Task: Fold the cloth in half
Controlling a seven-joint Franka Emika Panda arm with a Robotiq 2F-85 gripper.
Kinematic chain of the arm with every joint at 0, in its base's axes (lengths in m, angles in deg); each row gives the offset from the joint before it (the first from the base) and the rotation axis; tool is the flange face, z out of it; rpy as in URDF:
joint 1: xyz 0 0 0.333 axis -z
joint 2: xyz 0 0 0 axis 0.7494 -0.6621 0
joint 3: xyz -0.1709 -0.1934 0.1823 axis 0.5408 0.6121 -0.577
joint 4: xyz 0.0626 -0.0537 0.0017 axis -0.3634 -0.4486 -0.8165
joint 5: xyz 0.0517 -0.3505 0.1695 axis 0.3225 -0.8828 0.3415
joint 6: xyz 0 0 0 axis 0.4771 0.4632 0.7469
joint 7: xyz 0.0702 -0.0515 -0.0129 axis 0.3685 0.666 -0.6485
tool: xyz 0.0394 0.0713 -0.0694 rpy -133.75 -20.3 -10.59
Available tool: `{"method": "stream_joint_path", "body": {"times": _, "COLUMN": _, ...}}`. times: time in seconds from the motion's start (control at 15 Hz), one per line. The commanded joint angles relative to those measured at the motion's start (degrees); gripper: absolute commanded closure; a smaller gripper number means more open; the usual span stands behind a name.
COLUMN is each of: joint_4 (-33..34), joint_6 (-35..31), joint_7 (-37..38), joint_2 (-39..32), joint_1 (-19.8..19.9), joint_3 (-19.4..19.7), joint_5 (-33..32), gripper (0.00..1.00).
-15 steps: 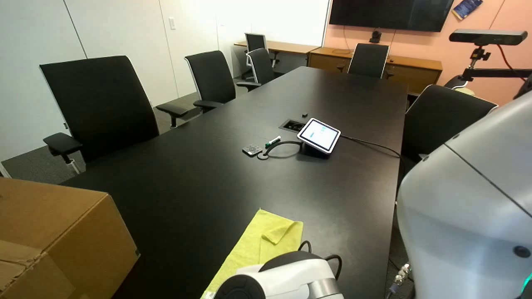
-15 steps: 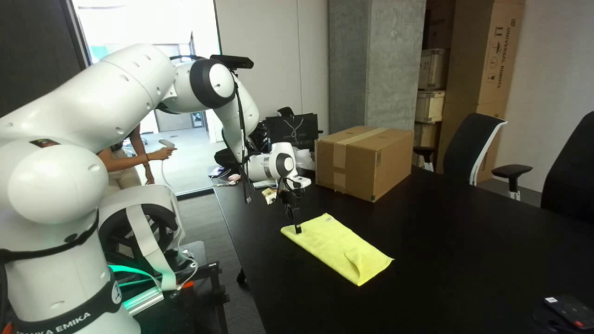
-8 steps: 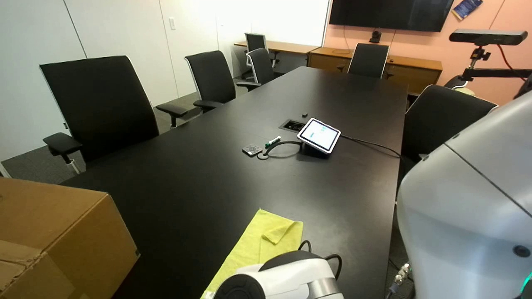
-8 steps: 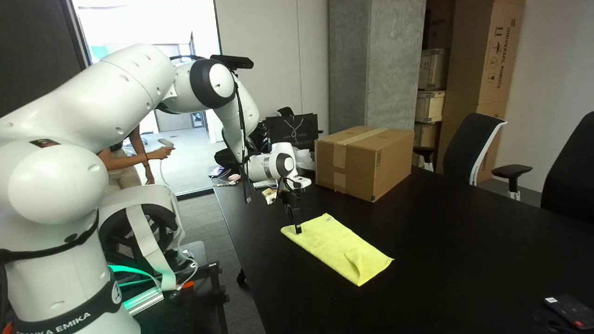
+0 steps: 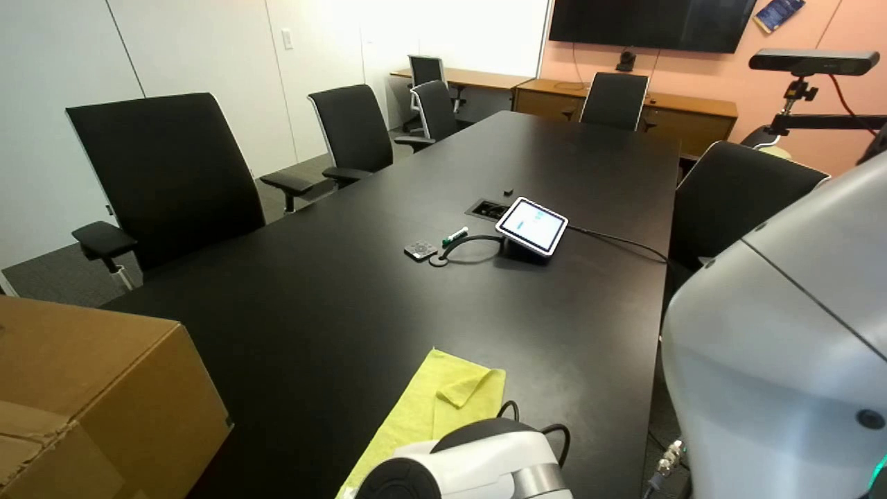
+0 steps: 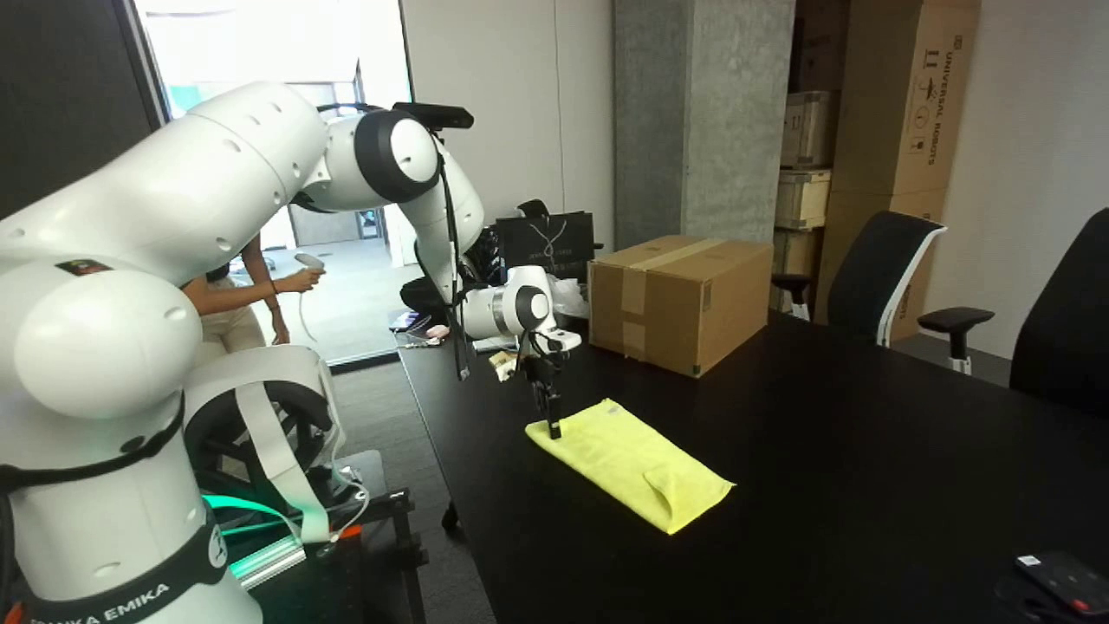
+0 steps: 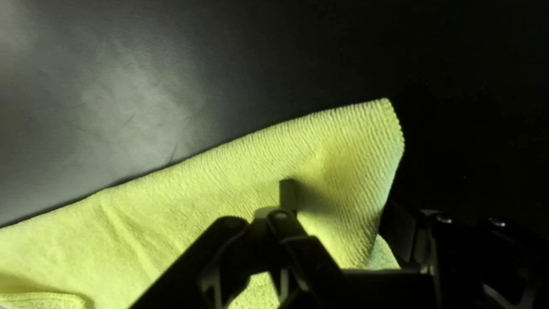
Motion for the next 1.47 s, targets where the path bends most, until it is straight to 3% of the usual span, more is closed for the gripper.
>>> {"method": "stream_joint_path", "body": {"times": 0.0, "joint_4": 0.83, "joint_6": 1.72, "joint_7": 0.82, "joint_2": 0.31, "joint_1": -0.37, "joint_3": 0.25, "joint_5": -1.56, "gripper": 0.66}}
{"method": "stream_joint_path", "body": {"times": 0.07, "joint_4": 0.77, "joint_6": 1.87, "joint_7": 0.79, "joint_2": 0.49, "joint_1": -0.45, "joint_3": 0.27, "joint_5": -1.63, "gripper": 0.67}}
{"method": "stream_joint_path", "body": {"times": 0.13, "joint_4": 0.82, "joint_6": 2.25, "joint_7": 0.88, "joint_2": 0.63, "joint_1": -0.66, "joint_3": 0.41, "joint_5": -1.83, "gripper": 0.57}}
{"method": "stream_joint_path", "body": {"times": 0.27, "joint_4": 0.83, "joint_6": 3.53, "joint_7": 0.82, "joint_2": 1.13, "joint_1": -0.94, "joint_3": 0.45, "joint_5": -2.32, "gripper": 0.55}}
{"method": "stream_joint_path", "body": {"times": 0.47, "joint_4": 0.66, "joint_6": 5.84, "joint_7": 0.05, "joint_2": 2.16, "joint_1": -0.77, "joint_3": -0.27, "joint_5": -2.46, "gripper": 0.27}}
{"method": "stream_joint_path", "body": {"times": 0.53, "joint_4": 0.65, "joint_6": 6.39, "joint_7": 0.02, "joint_2": 2.39, "joint_1": -0.82, "joint_3": -0.38, "joint_5": -2.62, "gripper": 0.26}}
{"method": "stream_joint_path", "body": {"times": 1.0, "joint_4": 1.16, "joint_6": 7.16, "joint_7": -0.51, "joint_2": 2.81, "joint_1": 0.09, "joint_3": -1.29, "joint_5": -2.72, "gripper": 0.83}}
{"method": "stream_joint_path", "body": {"times": 1.27, "joint_4": 1.09, "joint_6": 7.09, "joint_7": -1.02, "joint_2": 2.68, "joint_1": 0.96, "joint_3": -1.9, "joint_5": -2.13, "gripper": 0.91}}
{"method": "stream_joint_path", "body": {"times": 1.4, "joint_4": 0.99, "joint_6": 6.86, "joint_7": -1.51, "joint_2": 2.63, "joint_1": 2.02, "joint_3": -2.71, "joint_5": -1.38, "gripper": 0.86}}
